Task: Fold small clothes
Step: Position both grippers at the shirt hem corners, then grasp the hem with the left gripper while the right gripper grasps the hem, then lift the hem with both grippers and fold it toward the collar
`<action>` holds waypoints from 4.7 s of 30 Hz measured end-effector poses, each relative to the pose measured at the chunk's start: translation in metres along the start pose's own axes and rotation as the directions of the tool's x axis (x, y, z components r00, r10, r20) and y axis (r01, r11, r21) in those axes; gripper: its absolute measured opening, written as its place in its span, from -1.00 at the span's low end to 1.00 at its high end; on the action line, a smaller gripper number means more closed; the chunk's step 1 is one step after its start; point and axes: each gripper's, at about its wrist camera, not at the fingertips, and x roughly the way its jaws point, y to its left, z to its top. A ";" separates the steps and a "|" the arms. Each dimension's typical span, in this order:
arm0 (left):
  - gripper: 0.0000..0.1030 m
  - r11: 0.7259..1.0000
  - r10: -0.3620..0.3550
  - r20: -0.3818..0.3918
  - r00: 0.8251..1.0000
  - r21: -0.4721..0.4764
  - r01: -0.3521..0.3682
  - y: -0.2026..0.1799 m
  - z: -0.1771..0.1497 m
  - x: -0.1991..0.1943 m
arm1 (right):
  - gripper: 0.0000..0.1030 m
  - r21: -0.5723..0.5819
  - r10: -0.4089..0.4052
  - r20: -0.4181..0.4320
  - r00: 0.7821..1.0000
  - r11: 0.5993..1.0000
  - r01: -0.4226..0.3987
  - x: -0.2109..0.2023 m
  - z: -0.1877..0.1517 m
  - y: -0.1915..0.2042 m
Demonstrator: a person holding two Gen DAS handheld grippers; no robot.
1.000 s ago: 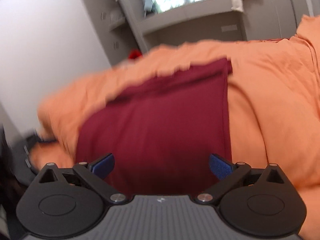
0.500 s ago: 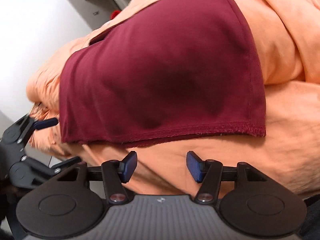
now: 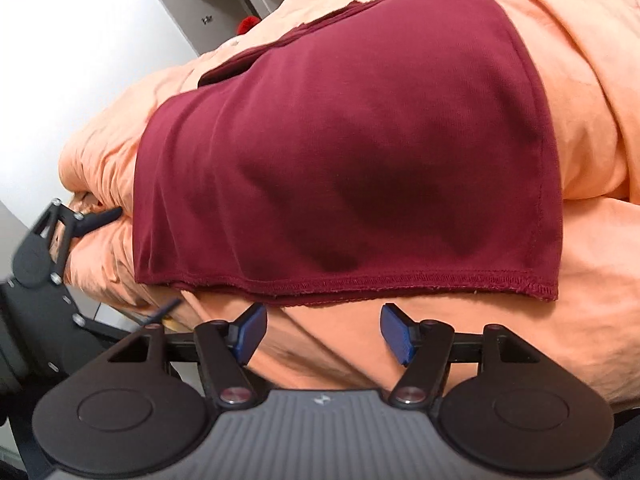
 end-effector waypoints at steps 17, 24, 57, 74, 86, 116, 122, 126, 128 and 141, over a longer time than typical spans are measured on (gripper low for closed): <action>0.27 0.879 0.309 0.157 0.938 0.328 -0.345 -0.061 -0.002 0.011 | 0.41 0.036 0.002 0.099 0.995 0.999 -0.006 -0.035 0.007 -0.007; -0.48 0.931 0.236 0.159 0.959 0.244 -0.270 -0.041 0.008 -0.023 | 0.42 0.010 0.013 0.080 0.997 1.000 -0.014 -0.032 0.006 -0.002; -0.79 0.979 0.098 0.107 0.989 -0.191 -0.077 0.150 0.081 0.028 | -0.03 -0.690 -0.431 0.274 0.860 0.535 0.488 0.037 -0.028 0.060; -0.74 0.976 0.037 0.096 0.995 -0.216 -0.015 0.133 0.058 0.005 | -0.92 -0.521 -0.210 0.109 0.972 0.820 0.235 -0.062 0.020 0.038; -0.60 0.972 -0.098 0.003 0.995 -0.216 0.097 0.056 0.014 0.003 | -0.92 -0.573 -0.272 0.089 0.958 0.773 0.273 -0.147 0.078 0.042; 0.65 0.935 0.354 0.010 0.935 0.021 -0.354 -0.042 0.039 0.019 | -0.92 -0.520 -0.172 0.072 0.983 0.834 0.183 -0.184 0.195 0.061; -0.31 0.941 0.322 -0.061 0.945 -0.094 -0.327 0.012 0.016 -0.014 | -0.92 -0.490 -0.163 0.072 0.984 0.853 0.178 -0.184 0.210 0.052; -0.76 0.957 0.223 -0.052 0.973 -0.177 -0.229 0.051 0.008 -0.045 | -0.92 -0.469 -0.160 0.055 0.986 0.867 0.167 -0.179 0.213 0.044; -0.80 0.956 0.205 -0.039 0.978 -0.207 -0.208 0.068 0.006 -0.058 | -0.92 -0.465 -0.157 0.041 0.987 0.871 0.158 -0.177 0.211 0.041; -0.86 0.905 0.114 0.105 0.988 -0.421 -0.059 0.195 0.005 -0.080 | -0.93 -0.376 -0.111 0.030 0.993 0.919 0.114 -0.188 0.198 0.018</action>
